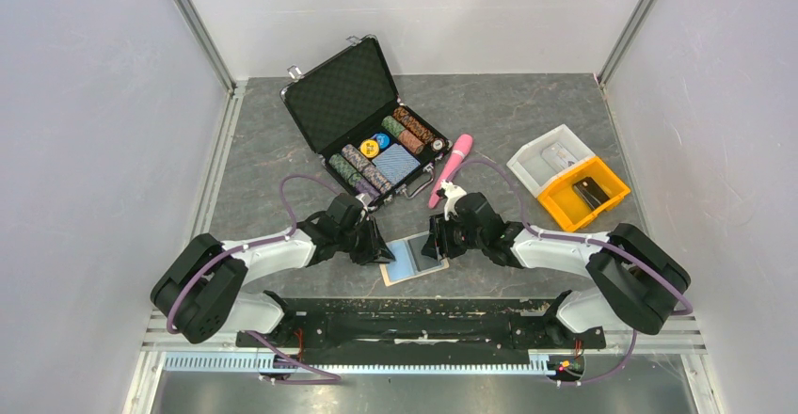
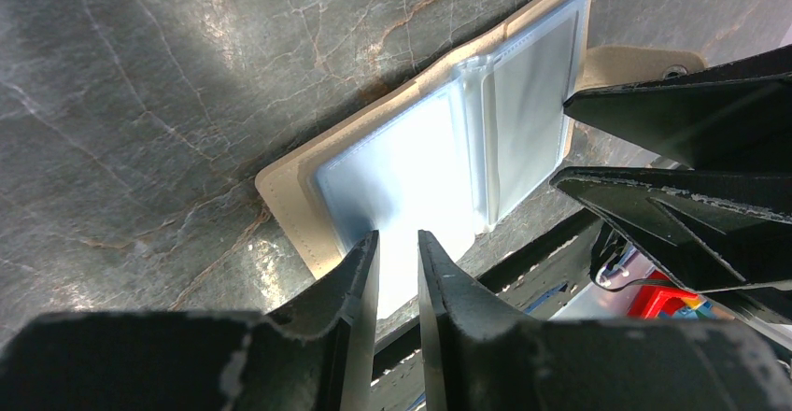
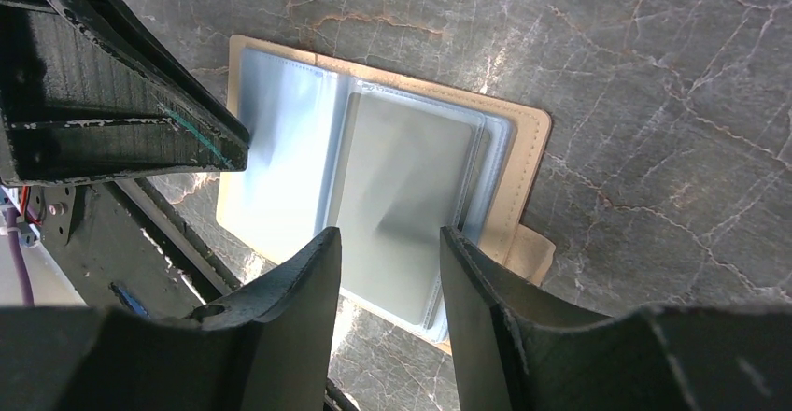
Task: Take the credit cards out of the card holder
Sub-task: Remove the credit card from the card holder.
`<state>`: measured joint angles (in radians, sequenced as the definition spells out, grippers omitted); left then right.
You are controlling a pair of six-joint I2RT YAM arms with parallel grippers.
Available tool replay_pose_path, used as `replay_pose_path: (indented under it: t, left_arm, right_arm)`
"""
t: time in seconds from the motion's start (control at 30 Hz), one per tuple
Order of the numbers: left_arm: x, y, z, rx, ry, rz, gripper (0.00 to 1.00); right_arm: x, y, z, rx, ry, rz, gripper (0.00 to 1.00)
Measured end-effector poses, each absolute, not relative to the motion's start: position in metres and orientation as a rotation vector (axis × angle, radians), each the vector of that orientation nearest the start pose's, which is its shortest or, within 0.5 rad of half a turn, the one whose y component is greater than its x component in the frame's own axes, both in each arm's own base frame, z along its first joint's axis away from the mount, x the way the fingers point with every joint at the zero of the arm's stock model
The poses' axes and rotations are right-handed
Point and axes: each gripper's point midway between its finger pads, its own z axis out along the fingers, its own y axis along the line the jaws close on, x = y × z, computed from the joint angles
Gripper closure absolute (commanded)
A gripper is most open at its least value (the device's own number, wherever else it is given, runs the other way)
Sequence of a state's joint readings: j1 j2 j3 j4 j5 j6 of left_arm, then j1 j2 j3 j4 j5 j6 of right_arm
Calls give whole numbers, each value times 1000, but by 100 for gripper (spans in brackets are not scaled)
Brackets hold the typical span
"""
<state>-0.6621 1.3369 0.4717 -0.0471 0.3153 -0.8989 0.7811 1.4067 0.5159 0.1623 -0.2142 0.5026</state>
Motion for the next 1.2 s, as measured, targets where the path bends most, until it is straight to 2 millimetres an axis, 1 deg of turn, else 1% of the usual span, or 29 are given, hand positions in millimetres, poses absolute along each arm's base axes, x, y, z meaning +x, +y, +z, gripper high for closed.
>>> replay_pose_path:
  t: [0.43,0.83,1.2]
  left_arm:
    - [172,-242,25,-174,2725,-964,71]
    - [172,-242,25,-174,2724,-965,70]
    - [172,-242,25,-174,2724,-965,70]
  right_arm:
    - [197,274,33,-465,2406,860,54]
    - [200,270,31,-482,2408,817,55]
    - [195,277,33,-491,2410,874,55]
